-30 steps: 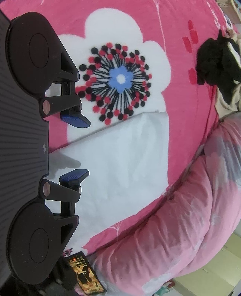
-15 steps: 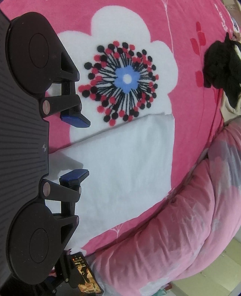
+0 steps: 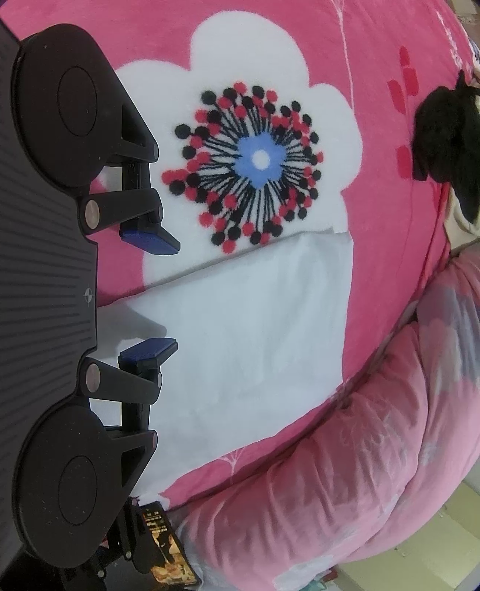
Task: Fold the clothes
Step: 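Move both grippers to the end of the folded white shirt strip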
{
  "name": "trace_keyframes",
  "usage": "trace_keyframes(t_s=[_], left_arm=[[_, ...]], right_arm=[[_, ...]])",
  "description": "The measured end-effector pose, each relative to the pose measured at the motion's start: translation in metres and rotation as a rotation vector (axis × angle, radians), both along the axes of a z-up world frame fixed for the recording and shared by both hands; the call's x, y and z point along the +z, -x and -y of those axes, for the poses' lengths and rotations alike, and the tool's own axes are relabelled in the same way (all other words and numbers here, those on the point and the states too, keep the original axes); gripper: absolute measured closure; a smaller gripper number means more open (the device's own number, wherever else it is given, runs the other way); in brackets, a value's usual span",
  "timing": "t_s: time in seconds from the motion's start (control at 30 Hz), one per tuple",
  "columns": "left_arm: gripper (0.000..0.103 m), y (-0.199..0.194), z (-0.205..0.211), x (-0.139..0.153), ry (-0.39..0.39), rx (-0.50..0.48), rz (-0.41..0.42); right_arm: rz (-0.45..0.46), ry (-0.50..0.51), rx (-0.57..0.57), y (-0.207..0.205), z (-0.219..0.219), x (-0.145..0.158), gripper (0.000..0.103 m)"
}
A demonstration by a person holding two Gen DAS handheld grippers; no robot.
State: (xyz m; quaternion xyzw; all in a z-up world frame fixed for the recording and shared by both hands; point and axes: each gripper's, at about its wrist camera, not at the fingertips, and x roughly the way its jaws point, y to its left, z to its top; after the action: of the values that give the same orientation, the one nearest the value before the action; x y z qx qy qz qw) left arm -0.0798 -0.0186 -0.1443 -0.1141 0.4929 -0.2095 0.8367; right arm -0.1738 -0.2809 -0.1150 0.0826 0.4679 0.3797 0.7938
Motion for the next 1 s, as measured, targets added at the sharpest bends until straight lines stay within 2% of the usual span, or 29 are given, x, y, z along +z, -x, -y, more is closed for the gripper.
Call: trace_keyframes(t_s=[0.17, 1.0], left_arm=[[0.051, -0.001, -0.002, -0.001, 0.001, 0.007, -0.009], [0.048, -0.003, -0.003, -0.003, 0.001, 0.017, -0.018]], right_arm=[[0.006, -0.007, 0.000, 0.001, 0.002, 0.003, 0.075], [0.018, -0.045, -0.014, 0.001, 0.004, 0.012, 0.073]])
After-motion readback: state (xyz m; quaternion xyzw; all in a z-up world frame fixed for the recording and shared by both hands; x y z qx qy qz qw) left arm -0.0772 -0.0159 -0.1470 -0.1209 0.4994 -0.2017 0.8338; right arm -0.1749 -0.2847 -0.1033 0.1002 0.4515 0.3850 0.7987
